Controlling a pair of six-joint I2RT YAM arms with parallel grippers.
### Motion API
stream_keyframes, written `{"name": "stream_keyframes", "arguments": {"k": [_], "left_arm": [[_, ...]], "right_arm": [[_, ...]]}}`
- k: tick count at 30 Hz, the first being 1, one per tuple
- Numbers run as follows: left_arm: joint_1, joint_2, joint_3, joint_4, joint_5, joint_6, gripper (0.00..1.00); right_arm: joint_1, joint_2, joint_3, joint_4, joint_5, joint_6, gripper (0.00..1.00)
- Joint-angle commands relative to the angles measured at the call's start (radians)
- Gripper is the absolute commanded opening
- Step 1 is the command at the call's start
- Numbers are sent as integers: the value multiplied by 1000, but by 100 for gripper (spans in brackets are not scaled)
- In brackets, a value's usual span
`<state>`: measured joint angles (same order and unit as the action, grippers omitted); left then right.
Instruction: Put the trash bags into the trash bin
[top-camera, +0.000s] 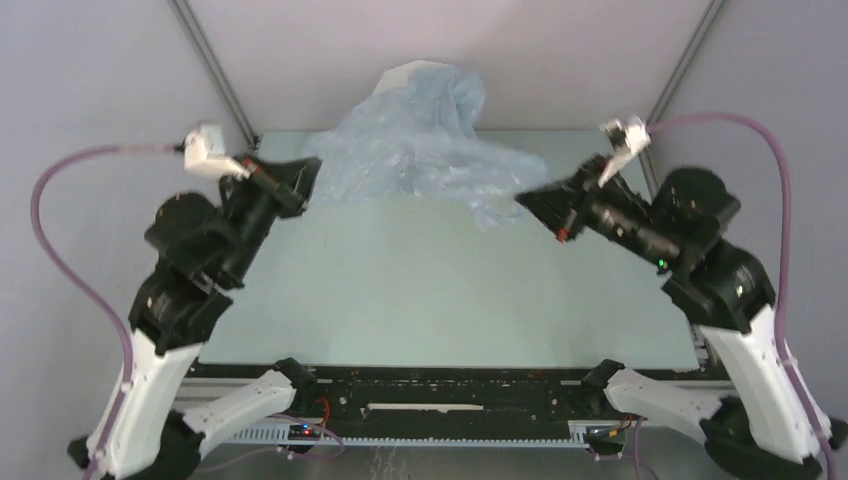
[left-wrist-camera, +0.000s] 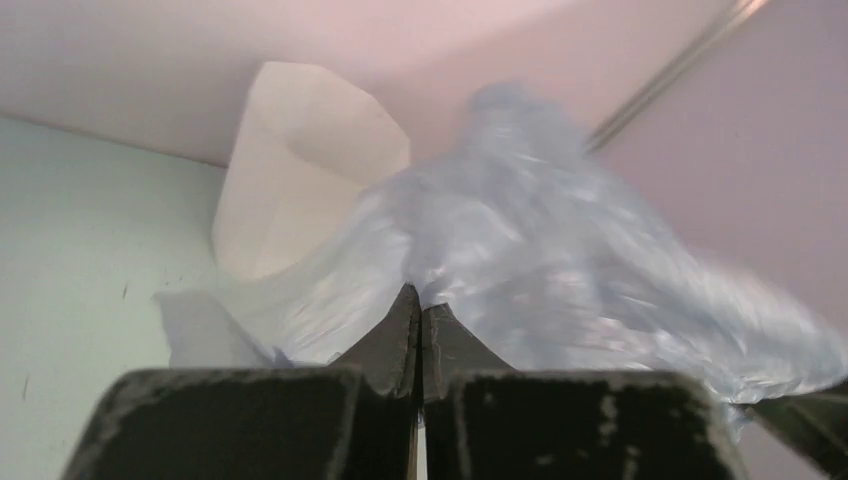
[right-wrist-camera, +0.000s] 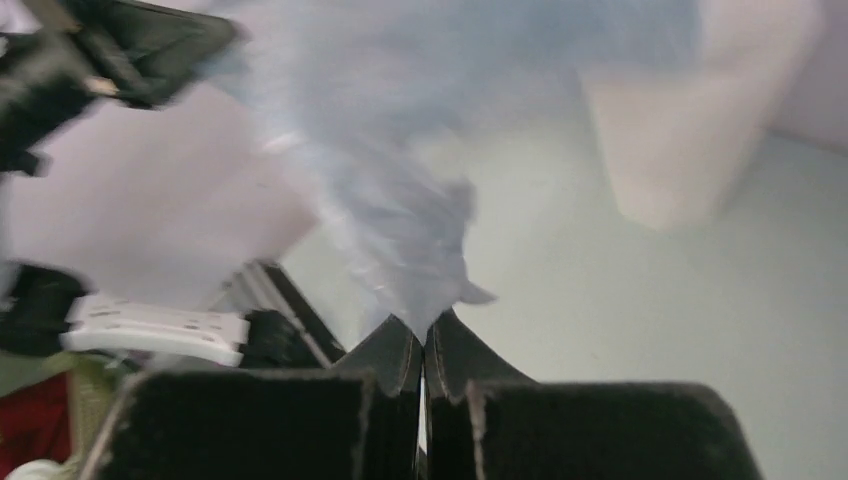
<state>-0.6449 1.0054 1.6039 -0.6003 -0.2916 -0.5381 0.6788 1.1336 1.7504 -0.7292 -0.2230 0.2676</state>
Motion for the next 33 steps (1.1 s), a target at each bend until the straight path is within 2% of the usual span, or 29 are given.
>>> {"name": "stream_keyframes", "arguments": {"k": [1, 3, 5, 7, 9, 10, 12, 15, 17, 18, 19, 20, 21, 22, 23, 25, 27, 29, 31, 33], "left_arm": [[58, -35, -462, -41, 25, -211, 0], [38, -51, -662, -56, 108, -276, 0], [-34, -112, -821, -23, 114, -332, 0], [-71, -174, -888, -5, 135, -359, 0], [-72, -187, -854, -5, 123, -332, 0], [-70, -171, -798, -17, 103, -300, 0], [-62, -96, -595, -61, 77, -204, 0], [-60, 68, -151, -175, 53, -66, 0], [-61, 164, 181, -228, 51, -9, 0], [-61, 204, 325, -237, 63, 11, 0], [-62, 233, 488, -230, 76, 14, 0], [-63, 250, 561, -208, 95, 15, 0], [-65, 246, 577, -171, 106, 13, 0], [-70, 224, 529, -122, 109, 11, 0], [-70, 161, 431, -61, 108, 5, 0], [-71, 47, 107, 20, 57, -47, 0], [-63, -34, -228, -9, -3, -176, 0], [-49, -55, -528, -45, 65, -278, 0], [-65, -52, -736, -36, 167, -311, 0], [-100, -73, -828, -43, 146, -323, 0]], "right_arm": [[-28, -83, -535, 23, 97, 102, 0], [-27, -64, -743, 23, -30, 183, 0], [15, -72, -903, 63, -115, 251, 0], [50, -126, -971, 93, -105, 298, 0], [32, -166, -940, 89, -75, 285, 0], [5, -171, -888, 77, -69, 260, 0], [-76, -140, -722, 10, -82, 196, 0], [-156, -27, -319, -164, -66, 92, 0], [-152, 59, 13, -287, -8, 42, 0], [-134, 96, 229, -335, 18, 22, 0], [-107, 123, 358, -363, 46, 7, 0], [-72, 133, 432, -368, 74, -8, 0], [-38, 122, 440, -346, 99, -17, 0], [-14, 73, 385, -302, 110, -19, 0], [-5, 12, 253, -232, 97, -18, 0], [-7, -115, -88, -87, 97, 21, 0], [-28, -197, -430, -4, 82, 104, 0], [-57, -214, -726, 5, 12, 209, 0], [-49, -206, -941, 38, -68, 297, 0], [31, -232, -1022, 54, -56, 347, 0]]}}
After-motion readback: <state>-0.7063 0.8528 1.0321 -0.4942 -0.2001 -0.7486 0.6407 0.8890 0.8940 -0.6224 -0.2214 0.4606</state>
